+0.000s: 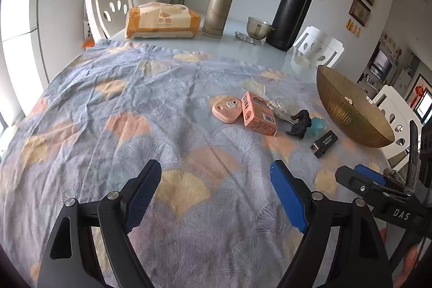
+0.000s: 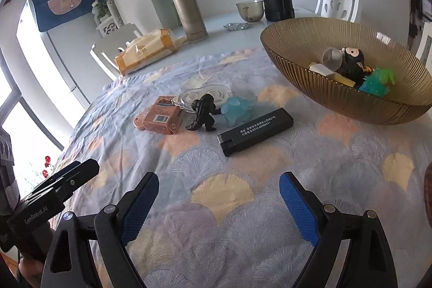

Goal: Organize rigid objects
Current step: 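Move both open grippers back over the remaining items on the cloth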

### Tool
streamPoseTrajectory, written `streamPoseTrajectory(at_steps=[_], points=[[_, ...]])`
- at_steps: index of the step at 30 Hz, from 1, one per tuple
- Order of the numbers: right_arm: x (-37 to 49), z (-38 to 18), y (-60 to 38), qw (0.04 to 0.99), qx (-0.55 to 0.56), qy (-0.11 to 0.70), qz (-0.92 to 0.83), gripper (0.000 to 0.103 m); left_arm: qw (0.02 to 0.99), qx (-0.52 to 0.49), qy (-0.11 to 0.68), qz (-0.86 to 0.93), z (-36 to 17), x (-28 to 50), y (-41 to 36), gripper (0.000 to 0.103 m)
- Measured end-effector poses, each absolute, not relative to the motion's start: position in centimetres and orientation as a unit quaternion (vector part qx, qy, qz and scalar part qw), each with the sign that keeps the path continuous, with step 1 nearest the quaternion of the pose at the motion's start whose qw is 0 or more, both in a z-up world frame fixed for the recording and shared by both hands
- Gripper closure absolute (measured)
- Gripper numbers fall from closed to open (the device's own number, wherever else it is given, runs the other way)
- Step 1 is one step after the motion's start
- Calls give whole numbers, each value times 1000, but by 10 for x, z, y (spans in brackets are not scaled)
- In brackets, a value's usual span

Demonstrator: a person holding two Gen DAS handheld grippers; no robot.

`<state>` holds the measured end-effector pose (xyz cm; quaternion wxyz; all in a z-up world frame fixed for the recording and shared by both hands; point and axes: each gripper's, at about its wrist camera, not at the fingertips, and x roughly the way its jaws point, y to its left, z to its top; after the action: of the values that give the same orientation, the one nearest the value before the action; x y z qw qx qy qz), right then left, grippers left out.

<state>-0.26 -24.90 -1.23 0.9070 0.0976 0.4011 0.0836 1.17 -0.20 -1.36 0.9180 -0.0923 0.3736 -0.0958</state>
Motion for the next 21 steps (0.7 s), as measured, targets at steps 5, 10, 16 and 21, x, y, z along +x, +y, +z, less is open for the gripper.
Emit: streamPoseTrajectory(at_steps=[5, 10, 16, 21], points=[[-2, -13, -244, 908, 85, 402, 82, 13, 920, -95, 369, -94, -13, 10, 0, 21], [-3, -12, -240, 910, 71, 401, 78, 13, 919, -95, 371, -96, -13, 11, 0, 21], [-3, -12, -246, 909, 87, 399, 80, 13, 919, -91, 372, -97, -13, 10, -2, 21], [-2, -13, -254, 904, 114, 403, 88, 13, 917, -89, 376, -95, -13, 9, -3, 21]])
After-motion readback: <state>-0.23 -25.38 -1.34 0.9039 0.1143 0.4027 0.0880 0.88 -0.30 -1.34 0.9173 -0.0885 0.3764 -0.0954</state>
